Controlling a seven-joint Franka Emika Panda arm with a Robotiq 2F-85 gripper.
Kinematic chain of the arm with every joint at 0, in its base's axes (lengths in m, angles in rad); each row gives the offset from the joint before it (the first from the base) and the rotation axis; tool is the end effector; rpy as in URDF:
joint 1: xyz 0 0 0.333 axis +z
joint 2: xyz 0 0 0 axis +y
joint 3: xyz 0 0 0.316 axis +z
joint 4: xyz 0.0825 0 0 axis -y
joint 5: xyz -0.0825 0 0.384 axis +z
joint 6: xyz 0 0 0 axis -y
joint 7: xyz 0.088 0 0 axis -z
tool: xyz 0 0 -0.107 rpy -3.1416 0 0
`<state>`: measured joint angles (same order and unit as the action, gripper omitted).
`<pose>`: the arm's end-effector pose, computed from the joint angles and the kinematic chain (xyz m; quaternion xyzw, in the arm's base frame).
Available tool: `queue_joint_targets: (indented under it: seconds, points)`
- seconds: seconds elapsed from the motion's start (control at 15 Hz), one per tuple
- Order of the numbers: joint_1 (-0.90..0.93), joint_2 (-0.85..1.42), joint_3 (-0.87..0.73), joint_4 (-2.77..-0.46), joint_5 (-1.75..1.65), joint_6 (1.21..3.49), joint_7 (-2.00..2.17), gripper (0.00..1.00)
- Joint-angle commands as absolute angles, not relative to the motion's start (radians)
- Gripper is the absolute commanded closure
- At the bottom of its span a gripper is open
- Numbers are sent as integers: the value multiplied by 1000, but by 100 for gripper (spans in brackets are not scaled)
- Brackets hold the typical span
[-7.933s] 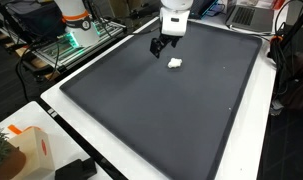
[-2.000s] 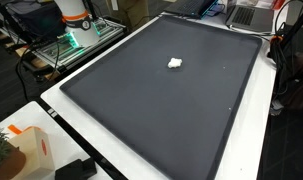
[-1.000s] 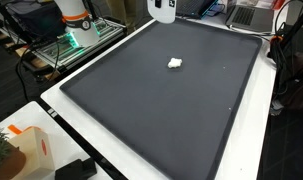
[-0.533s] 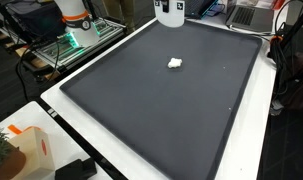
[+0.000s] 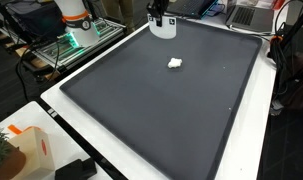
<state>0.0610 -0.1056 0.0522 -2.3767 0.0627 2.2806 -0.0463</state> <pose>0.4813 0.0563 0.3653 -0.9980 -0.0592 -0.0040 0.0213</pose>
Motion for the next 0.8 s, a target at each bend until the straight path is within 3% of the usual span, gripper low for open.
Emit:
queue_joint_targets:
  seconds: [0.0, 0.73]
  points:
    - [60, -106, 50, -2376, 63, 2278, -49, 99]
    - [86, 2, 109, -2409, -120, 2583, 136, 99]
